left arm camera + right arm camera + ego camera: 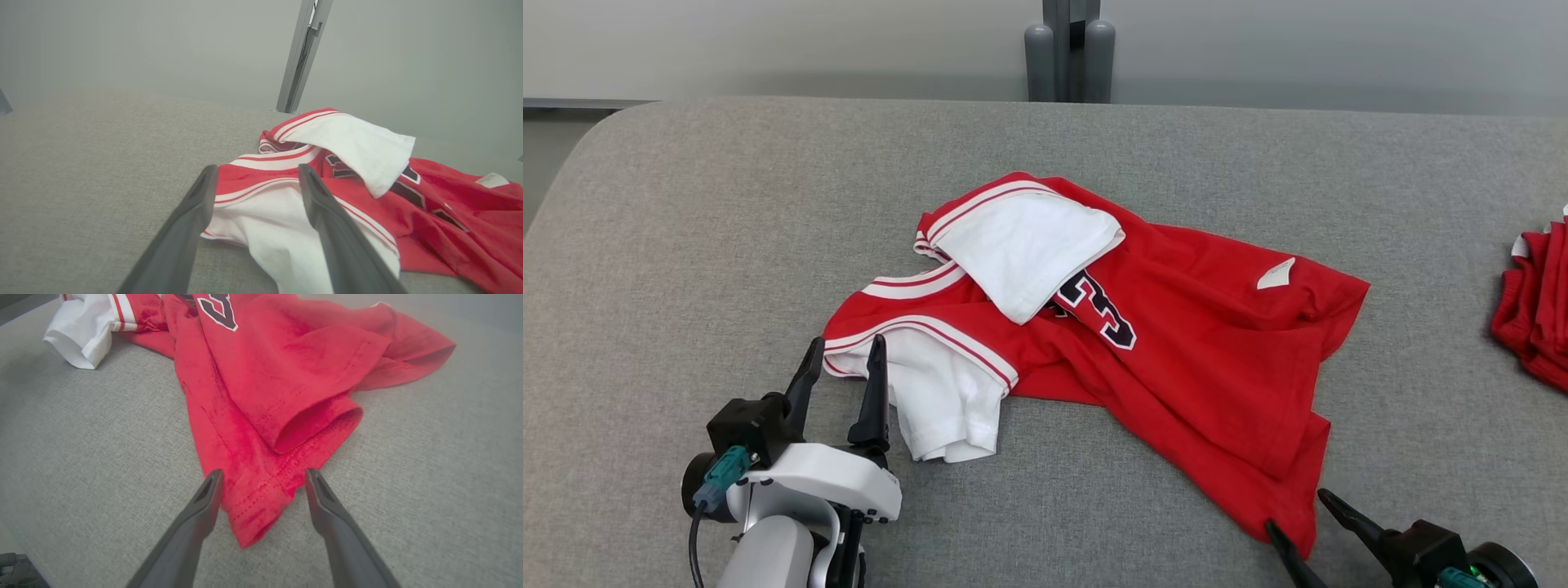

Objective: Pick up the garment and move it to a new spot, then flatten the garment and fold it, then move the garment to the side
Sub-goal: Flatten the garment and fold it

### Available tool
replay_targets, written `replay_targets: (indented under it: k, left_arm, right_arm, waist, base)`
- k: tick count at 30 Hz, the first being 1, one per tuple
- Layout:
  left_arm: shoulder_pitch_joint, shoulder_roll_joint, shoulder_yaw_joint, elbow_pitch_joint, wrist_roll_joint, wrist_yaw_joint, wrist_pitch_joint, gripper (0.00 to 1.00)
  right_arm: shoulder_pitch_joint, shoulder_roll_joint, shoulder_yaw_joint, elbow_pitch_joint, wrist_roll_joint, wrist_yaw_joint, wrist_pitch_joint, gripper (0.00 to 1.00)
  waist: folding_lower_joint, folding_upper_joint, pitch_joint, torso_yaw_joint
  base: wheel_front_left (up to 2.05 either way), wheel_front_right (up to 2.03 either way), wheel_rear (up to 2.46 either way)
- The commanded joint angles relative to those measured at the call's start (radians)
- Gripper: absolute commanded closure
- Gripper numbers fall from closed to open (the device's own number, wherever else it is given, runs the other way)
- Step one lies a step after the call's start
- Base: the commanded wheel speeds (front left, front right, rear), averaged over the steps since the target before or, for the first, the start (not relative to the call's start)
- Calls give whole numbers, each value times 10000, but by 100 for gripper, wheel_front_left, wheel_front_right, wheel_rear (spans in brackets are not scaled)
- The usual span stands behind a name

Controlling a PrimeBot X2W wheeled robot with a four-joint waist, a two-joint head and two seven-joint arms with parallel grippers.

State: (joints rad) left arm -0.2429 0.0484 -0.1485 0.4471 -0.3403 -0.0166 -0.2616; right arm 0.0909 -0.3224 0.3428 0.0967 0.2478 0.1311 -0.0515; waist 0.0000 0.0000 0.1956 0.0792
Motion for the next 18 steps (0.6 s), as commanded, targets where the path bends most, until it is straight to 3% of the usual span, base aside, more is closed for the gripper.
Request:
replay_targets:
  k: [1, 14, 15, 16, 18]
  left_arm:
    - [-152, 44, 25, 8, 55, -31, -43, 0]
    - [-176, 46, -7, 35, 77, 2, -43, 0]
    - [-184, 46, -2, 33, 73, 6, -43, 0]
    - [-193, 46, -1, 33, 68, 7, -43, 0]
    - [-200, 46, 6, 40, 52, 9, -43, 0]
  right_arm:
    - [-80, -12, 20, 43, 50, -7, 44, 0]
    - [-248, 154, 56, 453, 206, -7, 166, 2]
    - [-247, 156, 48, 460, 222, -7, 167, 18]
    - [-250, 172, 33, 465, 275, -7, 158, 53]
    - [-290, 190, 7, 460, 305, -7, 138, 82]
  waist:
    - [0, 0, -5, 8]
    - [0, 0, -8, 112]
    - [0, 0, 0, 117]
    - [0, 0, 2, 122]
    - [0, 0, 0, 129]
  base:
    - [0, 0, 0]
    - [0, 0, 0]
    - [0, 0, 0]
    - [0, 0, 0]
    - [0, 0, 0]
